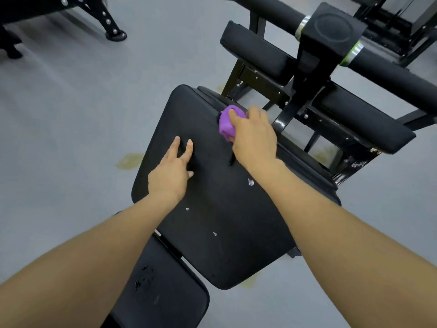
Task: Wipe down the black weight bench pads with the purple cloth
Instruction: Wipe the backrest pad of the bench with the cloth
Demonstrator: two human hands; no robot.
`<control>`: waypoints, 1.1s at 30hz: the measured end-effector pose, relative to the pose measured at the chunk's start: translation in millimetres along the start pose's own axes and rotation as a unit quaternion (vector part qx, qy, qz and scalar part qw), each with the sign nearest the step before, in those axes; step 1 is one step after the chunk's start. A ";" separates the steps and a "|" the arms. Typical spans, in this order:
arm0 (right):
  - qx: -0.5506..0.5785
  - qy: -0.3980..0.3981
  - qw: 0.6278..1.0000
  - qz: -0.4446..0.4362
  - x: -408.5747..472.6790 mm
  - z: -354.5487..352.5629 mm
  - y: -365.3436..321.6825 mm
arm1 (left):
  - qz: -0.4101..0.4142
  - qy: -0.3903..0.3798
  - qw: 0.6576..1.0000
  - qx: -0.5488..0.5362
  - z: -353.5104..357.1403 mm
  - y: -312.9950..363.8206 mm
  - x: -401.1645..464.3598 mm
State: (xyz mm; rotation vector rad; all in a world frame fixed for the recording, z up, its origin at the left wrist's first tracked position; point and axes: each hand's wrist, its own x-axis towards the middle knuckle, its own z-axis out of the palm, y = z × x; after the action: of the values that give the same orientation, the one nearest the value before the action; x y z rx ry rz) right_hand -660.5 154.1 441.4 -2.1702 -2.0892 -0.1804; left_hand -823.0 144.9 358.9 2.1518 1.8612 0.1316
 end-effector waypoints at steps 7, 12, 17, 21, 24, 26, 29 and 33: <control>-0.013 0.025 0.999 0.021 -87.0 -3.6 58.0 | 0.018 0.016 1.000 0.009 -2.8 17.9 -21.7; -0.037 0.032 0.998 0.048 -146.7 -6.0 91.3 | 0.101 0.006 0.995 -0.012 7.4 63.3 -56.6; -0.012 0.026 0.999 0.029 -81.3 -3.8 40.2 | 0.090 0.013 0.996 -0.008 14.8 65.1 -54.2; -0.021 -0.004 1.000 -0.009 -73.1 -6.7 38.4 | 0.094 0.019 0.995 -0.013 14.8 63.6 -55.3; -0.018 0.043 0.998 0.048 -121.2 -3.4 73.7 | 0.083 0.017 0.996 -0.022 13.6 64.4 -55.3; -0.009 0.048 0.995 0.092 -150.4 -2.3 90.2 | 0.078 0.019 0.997 -0.018 14.0 64.7 -55.1; -0.006 0.054 0.992 0.113 -144.2 -0.7 87.9 | 0.078 0.021 0.997 -0.011 14.4 65.3 -55.0; 0.006 0.033 0.997 0.064 -95.5 2.0 43.3 | 0.079 0.022 0.997 -0.011 16.0 63.7 -54.5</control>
State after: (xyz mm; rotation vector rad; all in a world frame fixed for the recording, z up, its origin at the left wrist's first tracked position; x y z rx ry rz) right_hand -620.8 58.8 422.9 -2.2497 -1.9058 -0.2236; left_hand -767.0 81.2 368.0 2.2981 1.7013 0.2322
